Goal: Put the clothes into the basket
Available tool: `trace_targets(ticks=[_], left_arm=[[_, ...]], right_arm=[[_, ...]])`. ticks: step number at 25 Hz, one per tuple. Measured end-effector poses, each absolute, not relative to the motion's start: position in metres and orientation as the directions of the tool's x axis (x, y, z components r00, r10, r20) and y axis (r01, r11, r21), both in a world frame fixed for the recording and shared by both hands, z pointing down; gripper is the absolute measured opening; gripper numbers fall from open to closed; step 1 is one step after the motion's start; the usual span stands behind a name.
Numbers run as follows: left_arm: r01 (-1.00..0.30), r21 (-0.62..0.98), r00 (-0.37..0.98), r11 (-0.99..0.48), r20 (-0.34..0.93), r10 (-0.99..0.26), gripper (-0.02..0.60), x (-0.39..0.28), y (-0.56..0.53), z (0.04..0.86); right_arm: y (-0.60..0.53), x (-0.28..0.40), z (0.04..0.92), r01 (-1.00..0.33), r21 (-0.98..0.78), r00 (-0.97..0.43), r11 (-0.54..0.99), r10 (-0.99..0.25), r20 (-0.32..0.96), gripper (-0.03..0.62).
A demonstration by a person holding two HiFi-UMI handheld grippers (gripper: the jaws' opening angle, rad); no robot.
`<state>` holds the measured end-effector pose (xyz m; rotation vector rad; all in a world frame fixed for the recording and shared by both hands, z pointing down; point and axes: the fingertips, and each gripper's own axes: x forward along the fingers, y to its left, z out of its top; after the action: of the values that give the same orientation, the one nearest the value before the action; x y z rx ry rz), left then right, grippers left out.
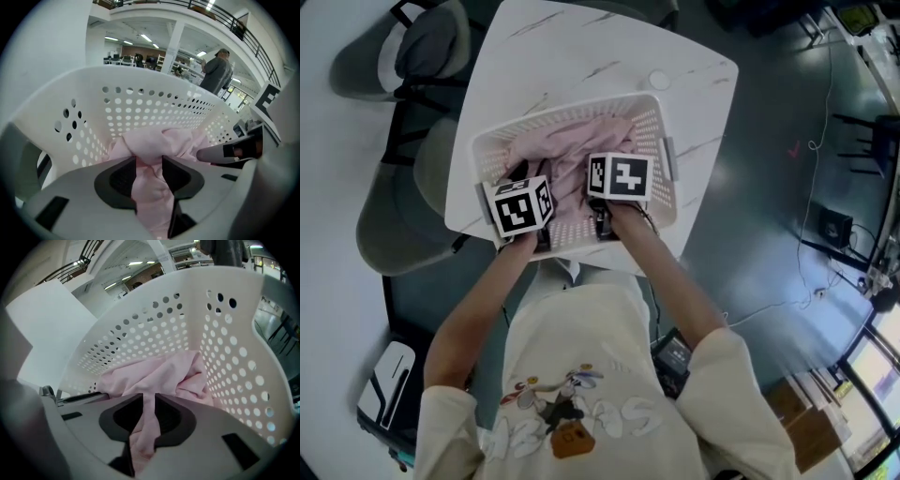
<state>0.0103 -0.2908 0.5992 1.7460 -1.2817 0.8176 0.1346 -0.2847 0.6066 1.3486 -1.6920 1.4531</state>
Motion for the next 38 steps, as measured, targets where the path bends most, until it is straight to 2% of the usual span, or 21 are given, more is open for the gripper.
trace_targets(ticks=[6,9,16,17,19,25,38], left_arm=[[-0.941,0.278,0.338,-0.194,0.813,-0.474,0.176,0.022,-0.283,0.568],[-0.931,0.298,0.363,-0.209,0.794,-0.487,0.163,0.028,-0.276,0.554],[-0.916,0.317,0.4,-0.246,0.76,-0.512,0.137,0.036,-0.257,0.524],[-0.917,0.312,0.399,-0.25,0.754,-0.522,0.129,0.034,-0.255,0.52],[-0.921,0.298,0.39,-0.253,0.74,-0.549,0.069,0.03,-0.252,0.51],[-0.899,0.318,0.438,-0.302,0.678,-0.59,0.014,0.025,-0.236,0.481],[-0.831,0.319,0.553,-0.455,0.561,-0.616,0.009,0.008,-0.204,0.415]], right_arm=[[-0.278,0.125,0.575,-0.904,-0.425,-0.372,-0.055,-0.393,0.841,0.078],[-0.271,0.117,0.559,-0.902,-0.432,-0.385,-0.023,-0.412,0.826,0.049],[-0.259,0.108,0.527,-0.902,-0.431,-0.38,-0.002,-0.47,0.797,0.048],[-0.259,0.106,0.521,-0.904,-0.428,-0.378,0.008,-0.484,0.789,0.049],[-0.256,0.101,0.509,-0.909,-0.414,-0.374,0.04,-0.513,0.773,0.049],[-0.24,0.088,0.482,-0.913,-0.398,-0.372,0.087,-0.576,0.728,0.044],[-0.204,0.047,0.42,-0.846,-0.475,-0.512,0.241,-0.612,0.603,0.026]])
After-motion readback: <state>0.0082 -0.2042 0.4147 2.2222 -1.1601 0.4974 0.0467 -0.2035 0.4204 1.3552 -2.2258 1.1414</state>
